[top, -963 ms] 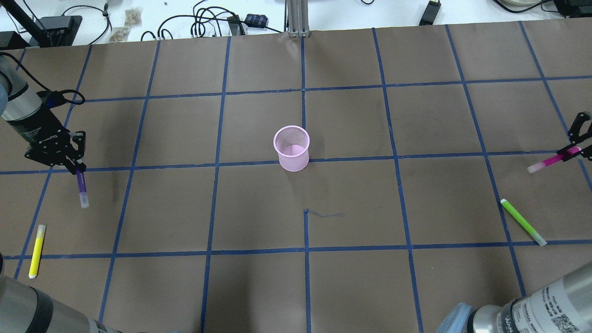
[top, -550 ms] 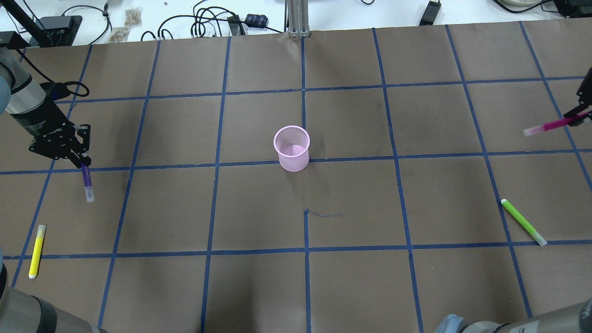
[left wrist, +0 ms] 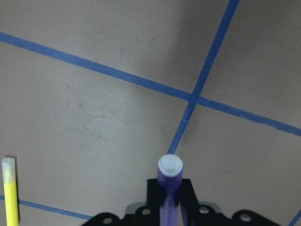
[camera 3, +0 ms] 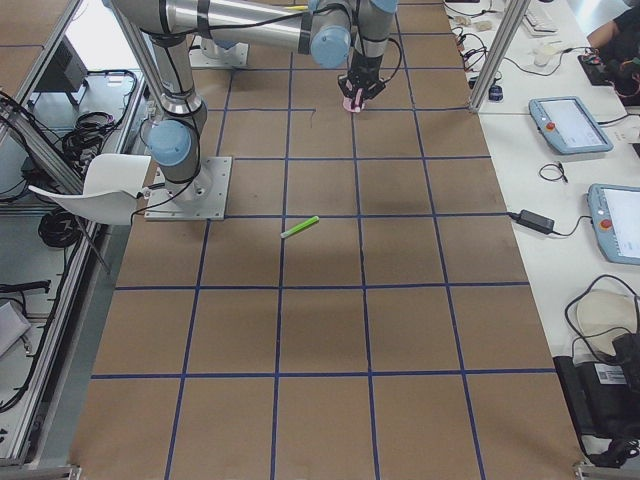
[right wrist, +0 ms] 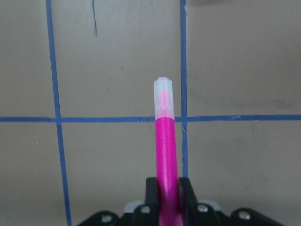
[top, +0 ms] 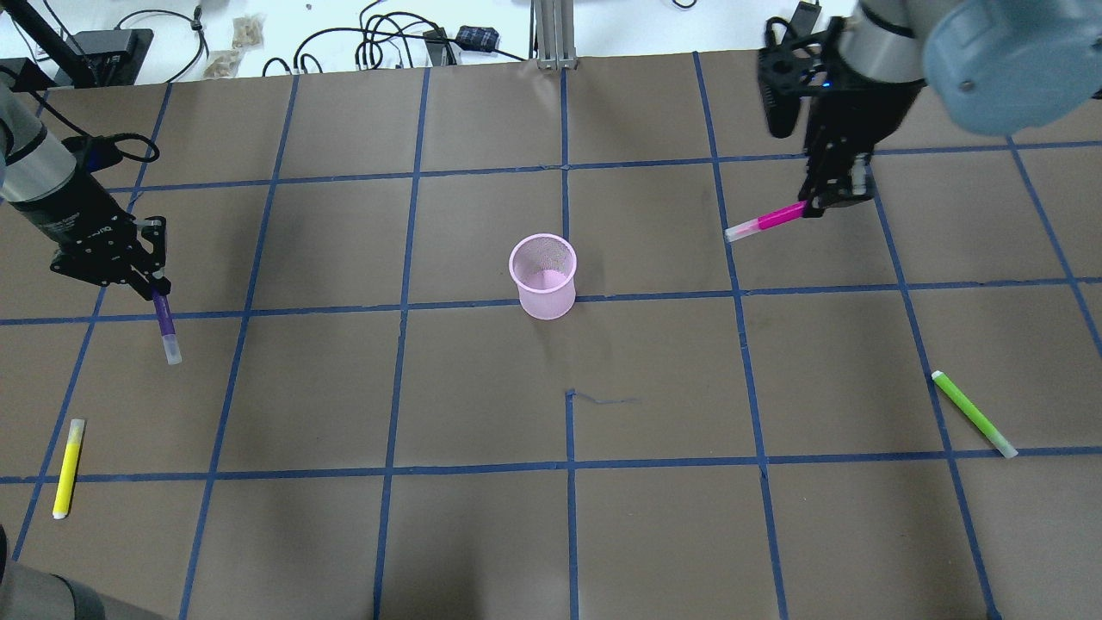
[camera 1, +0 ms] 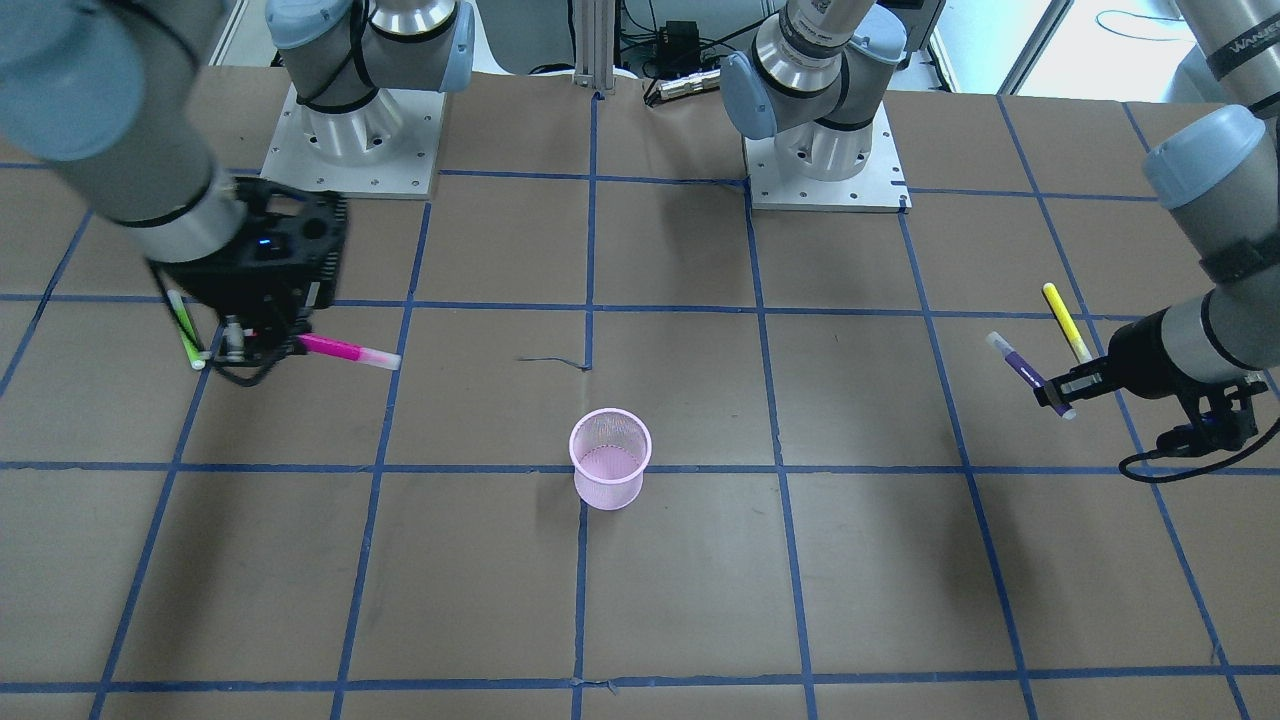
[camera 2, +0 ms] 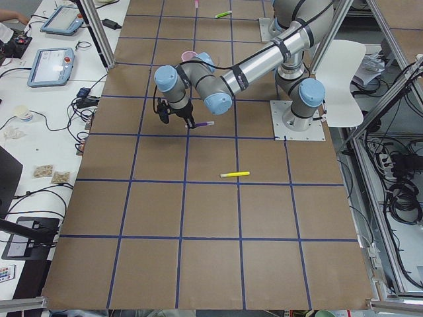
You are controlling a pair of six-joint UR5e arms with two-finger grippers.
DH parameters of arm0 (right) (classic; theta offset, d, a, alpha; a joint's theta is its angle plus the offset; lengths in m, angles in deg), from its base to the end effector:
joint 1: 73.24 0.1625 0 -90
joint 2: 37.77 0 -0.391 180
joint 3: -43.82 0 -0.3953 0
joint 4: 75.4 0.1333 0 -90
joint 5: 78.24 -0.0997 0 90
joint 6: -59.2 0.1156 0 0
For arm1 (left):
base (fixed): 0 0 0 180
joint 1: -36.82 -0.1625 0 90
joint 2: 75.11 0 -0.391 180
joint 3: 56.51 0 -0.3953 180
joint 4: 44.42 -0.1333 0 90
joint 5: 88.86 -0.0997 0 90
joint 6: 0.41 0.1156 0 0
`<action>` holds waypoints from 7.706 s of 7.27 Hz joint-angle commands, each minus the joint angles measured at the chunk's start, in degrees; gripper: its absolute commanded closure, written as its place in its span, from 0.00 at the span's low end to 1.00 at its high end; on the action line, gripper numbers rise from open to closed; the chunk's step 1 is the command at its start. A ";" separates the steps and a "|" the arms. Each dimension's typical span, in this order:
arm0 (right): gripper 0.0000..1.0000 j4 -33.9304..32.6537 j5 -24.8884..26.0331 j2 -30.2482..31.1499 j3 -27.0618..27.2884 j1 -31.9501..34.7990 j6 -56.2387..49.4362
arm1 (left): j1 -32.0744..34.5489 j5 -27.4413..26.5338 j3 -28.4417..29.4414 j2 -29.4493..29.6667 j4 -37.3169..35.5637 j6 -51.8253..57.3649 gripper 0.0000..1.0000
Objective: Insert purple and pink pens into pink cup
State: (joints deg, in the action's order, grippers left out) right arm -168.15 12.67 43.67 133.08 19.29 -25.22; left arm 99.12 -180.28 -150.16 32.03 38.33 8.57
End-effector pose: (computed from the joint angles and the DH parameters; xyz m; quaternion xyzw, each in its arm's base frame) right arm 0.1551 -0.5326 0.3714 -0.6876 0.7247 0.0386 0.0230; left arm 0.1423 -0.5517 0.2601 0.1600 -0.9800 -0.1158 0.0254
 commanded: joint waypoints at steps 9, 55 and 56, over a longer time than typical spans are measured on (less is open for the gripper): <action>0.99 -7.71 11.57 -17.27 -7.25 22.25 48.12 | 3.71 2.38 -1.28 -3.00 -1.19 -2.91 1.00; 0.00 -5.34 -2.49 8.38 2.50 -2.62 71.50 | 25.41 3.53 4.00 -16.00 7.34 0.86 0.00; 0.00 -5.26 -2.58 8.38 2.50 -2.62 71.50 | 25.33 3.62 4.08 -16.35 7.42 0.95 0.00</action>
State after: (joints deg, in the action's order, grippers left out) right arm -173.43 10.15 52.05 135.59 16.65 46.28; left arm 124.01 -176.75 -146.17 15.95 46.51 9.67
